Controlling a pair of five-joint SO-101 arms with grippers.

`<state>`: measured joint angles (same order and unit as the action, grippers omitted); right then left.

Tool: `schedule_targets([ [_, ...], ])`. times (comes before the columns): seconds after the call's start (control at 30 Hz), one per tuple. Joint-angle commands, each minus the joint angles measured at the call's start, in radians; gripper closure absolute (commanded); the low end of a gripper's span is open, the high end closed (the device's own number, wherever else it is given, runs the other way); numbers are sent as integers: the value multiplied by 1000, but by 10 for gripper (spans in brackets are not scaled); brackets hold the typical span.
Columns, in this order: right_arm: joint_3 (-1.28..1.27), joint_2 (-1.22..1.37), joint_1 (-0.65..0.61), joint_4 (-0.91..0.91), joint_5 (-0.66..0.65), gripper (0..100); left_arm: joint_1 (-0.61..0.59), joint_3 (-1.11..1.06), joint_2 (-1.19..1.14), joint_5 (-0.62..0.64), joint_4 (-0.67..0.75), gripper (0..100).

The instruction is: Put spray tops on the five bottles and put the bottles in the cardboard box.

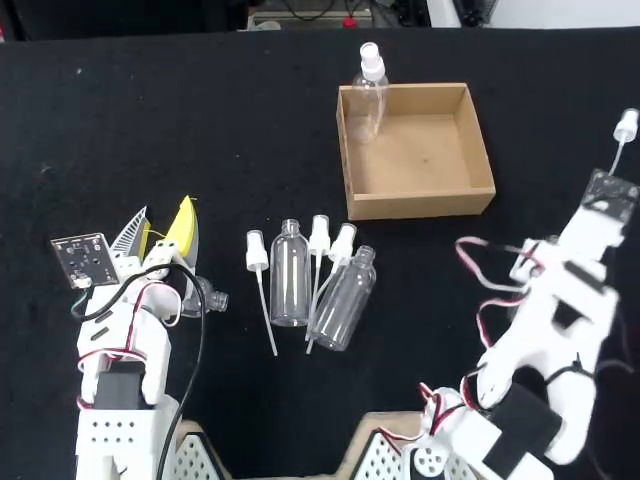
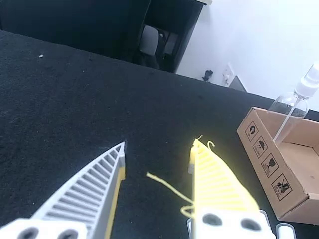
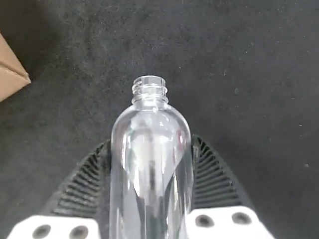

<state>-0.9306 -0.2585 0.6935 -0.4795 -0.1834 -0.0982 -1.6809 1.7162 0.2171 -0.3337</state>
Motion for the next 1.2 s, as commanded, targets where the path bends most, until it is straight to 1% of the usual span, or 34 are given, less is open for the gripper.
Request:
schedule_targets([
  [0.0, -36, -59, -17, 74, -12, 933, -2, -24, 15, 6, 18, 797],
  [0.03, -35, -59, -25, 51, -12, 923, -2, -24, 15, 6, 18, 797],
  [0.1, -22, -59, -57, -26, -40, 863, -2, -24, 15, 6, 18, 797],
  [0.17, 13, -59, -98, -138, -80, 786, -2, -24, 15, 6, 18, 797],
  [0.23, 77, -59, -138, -278, -89, 726, -2, -24, 15, 6, 18, 797],
  [0.33, 206, -58, -166, -489, -86, 709, -2, -24, 15, 6, 18, 797],
  [0.43, 332, -53, -161, -606, -20, 705, -2, -24, 15, 6, 18, 797],
  [0.63, 472, -51, -117, -617, -11, 708, -4, -24, 15, 6, 17, 797],
  [0.7, 542, -50, -86, -585, -3, 711, -4, -24, 15, 6, 15, 797],
  [0.8, 631, -5, -43, -532, -2, 771, -4, -24, 15, 6, 15, 797],
  [0.87, 688, 71, -37, -511, -2, 799, -4, -24, 15, 5, 17, 797],
  [0.93, 753, 173, -34, -477, 0, 793, -4, -24, 15, -21, 18, 797],
  [1.0, 835, 288, -9, -442, 34, 792, -4, -24, 15, -46, 18, 798],
  [1.1, 983, 478, 17, -381, 74, 794, -2, -24, 15, -48, 18, 798],
  [1.17, 1099, 608, 20, -379, 89, 796, -2, -24, 15, -48, 18, 798],
])
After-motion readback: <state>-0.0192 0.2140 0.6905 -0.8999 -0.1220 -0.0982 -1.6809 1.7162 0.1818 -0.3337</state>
